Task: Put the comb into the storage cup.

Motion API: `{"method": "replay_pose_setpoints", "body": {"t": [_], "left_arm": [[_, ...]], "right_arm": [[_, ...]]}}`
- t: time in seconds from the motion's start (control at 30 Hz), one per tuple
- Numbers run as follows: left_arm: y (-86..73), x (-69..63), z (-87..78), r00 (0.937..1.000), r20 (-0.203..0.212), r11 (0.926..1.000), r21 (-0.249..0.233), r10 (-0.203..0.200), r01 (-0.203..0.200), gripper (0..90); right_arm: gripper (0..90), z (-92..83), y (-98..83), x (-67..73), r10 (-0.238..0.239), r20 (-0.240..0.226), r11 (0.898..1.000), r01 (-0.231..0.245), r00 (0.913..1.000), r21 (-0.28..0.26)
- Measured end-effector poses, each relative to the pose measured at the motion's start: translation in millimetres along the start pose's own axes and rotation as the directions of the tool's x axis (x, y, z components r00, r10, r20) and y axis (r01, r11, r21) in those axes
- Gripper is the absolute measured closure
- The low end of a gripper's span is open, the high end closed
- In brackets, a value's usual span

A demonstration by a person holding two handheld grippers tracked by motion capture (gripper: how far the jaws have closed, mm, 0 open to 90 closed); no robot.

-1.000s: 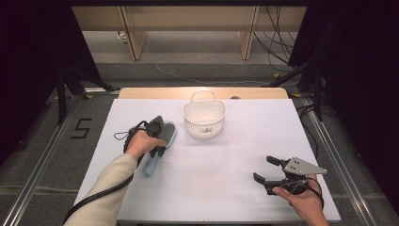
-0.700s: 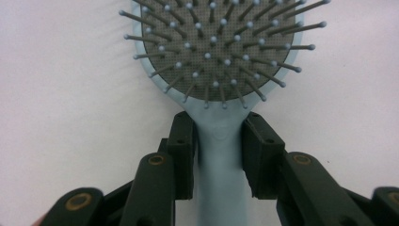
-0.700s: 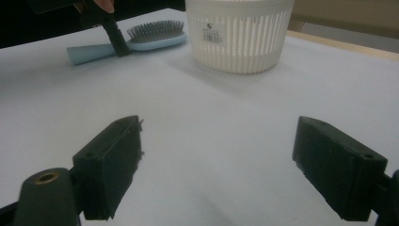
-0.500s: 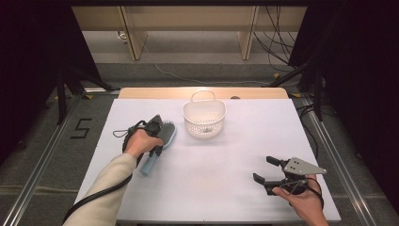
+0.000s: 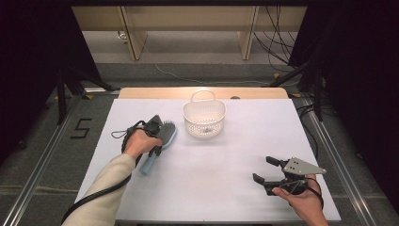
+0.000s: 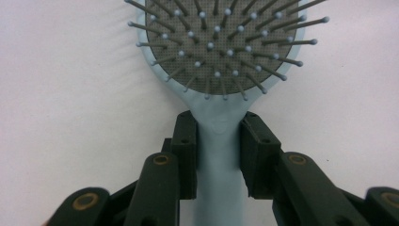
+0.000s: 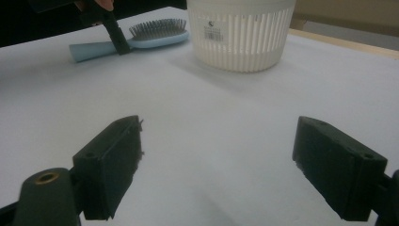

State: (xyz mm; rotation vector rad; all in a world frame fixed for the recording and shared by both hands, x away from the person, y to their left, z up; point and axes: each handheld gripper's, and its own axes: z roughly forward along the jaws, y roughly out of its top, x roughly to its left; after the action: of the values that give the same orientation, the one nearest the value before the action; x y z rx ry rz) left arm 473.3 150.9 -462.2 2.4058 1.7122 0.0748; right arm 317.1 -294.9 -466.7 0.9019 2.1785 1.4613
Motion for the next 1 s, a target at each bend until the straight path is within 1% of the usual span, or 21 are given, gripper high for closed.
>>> {"method": "replay_pose_setpoints", "body": {"t": [0.13, 0.27, 0.4, 0.47, 0.57, 0.7, 0.73, 0.8, 0.83, 0.9, 0.93, 1.0], "left_arm": [[-4.0, 0.3, -0.3, 0.9998, 0.001, 0.9994, -0.026, 0.021, -0.021, 69.6], [-8.1, 3.1, -0.6, 0.9997, 0.024, 0.9983, -0.058, 0.012, -0.010, 69.7], [-11.1, 5.2, -1.4, 0.9992, 0.036, 0.9969, -0.077, 0.020, -0.017, 69.7], [-13.2, 6.2, -1.9, 0.9990, 0.043, 0.9953, -0.096, 0.014, -0.010, 69.7], [-17.2, 6.6, -4.3, 0.9986, 0.048, 0.9910, -0.133, 0.023, -0.017, 69.8], [-21.8, 6.0, -7.7, 0.9981, 0.052, 0.9827, -0.184, 0.034, -0.024, 69.7], [-23.2, 5.7, -8.2, 0.9981, 0.051, 0.9785, -0.205, 0.033, -0.022, 69.8], [-24.7, 5.7, -9.8, 0.9978, 0.053, 0.9731, -0.229, 0.040, -0.027, 69.7], [-25.3, 5.6, -10.8, 0.9979, 0.053, 0.9680, -0.250, 0.036, -0.022, 69.7], [-26.8, 5.7, -13.7, 0.9974, 0.057, 0.9631, -0.268, 0.045, -0.028, 69.8], [-28.2, 5.7, -14.9, 0.9966, 0.065, 0.9602, -0.278, 0.052, -0.032, 69.8], [-30.2, 5.5, -16.9, 0.9946, 0.090, 0.9515, -0.307, 0.050, -0.020, 69.7]], "right_arm": [[16.7, 0.1, -0.1, 0.0, 0.002, 0.000, 1.000, -0.002, 1.0000, -0.003], [16.8, 0.1, -0.1, 0.3, 0.003, 0.000, 1.000, -0.003, 1.0000, 0.000], [16.8, 0.2, -0.2, 0.2, 0.003, 0.001, 1.000, -0.003, 1.0000, 0.000], [16.8, 0.2, -0.4, -0.1, 0.002, 0.002, 1.000, -0.002, 1.0000, 0.002], [16.8, 0.0, -0.4, -0.3, 0.002, 0.001, 1.000, -0.002, 1.0000, 0.003], [16.8, 0.3, -0.4, 0.0, 0.004, 0.001, 1.000, -0.004, 1.0000, 0.003], [16.8, 0.4, -0.4, 0.0, 0.002, 0.001, 1.000, -0.002, 1.0000, 0.002], [16.8, 0.2, -0.2, 0.3, 0.003, 0.001, 1.000, -0.003, 1.0000, 0.001], [16.7, 0.2, -0.2, 0.4, 0.003, 0.001, 1.000, -0.003, 1.0000, 0.001], [16.8, 0.2, -0.2, 0.3, 0.002, 0.001, 1.000, -0.002, 1.0000, 0.001], [16.8, 0.0, -0.1, 0.3, 0.001, 0.002, 1.000, -0.001, 1.0000, 0.002], [16.7, -0.3, 0.0, 0.1, -0.004, 0.000, 1.000, 0.004, 1.0000, 0.002]]}}
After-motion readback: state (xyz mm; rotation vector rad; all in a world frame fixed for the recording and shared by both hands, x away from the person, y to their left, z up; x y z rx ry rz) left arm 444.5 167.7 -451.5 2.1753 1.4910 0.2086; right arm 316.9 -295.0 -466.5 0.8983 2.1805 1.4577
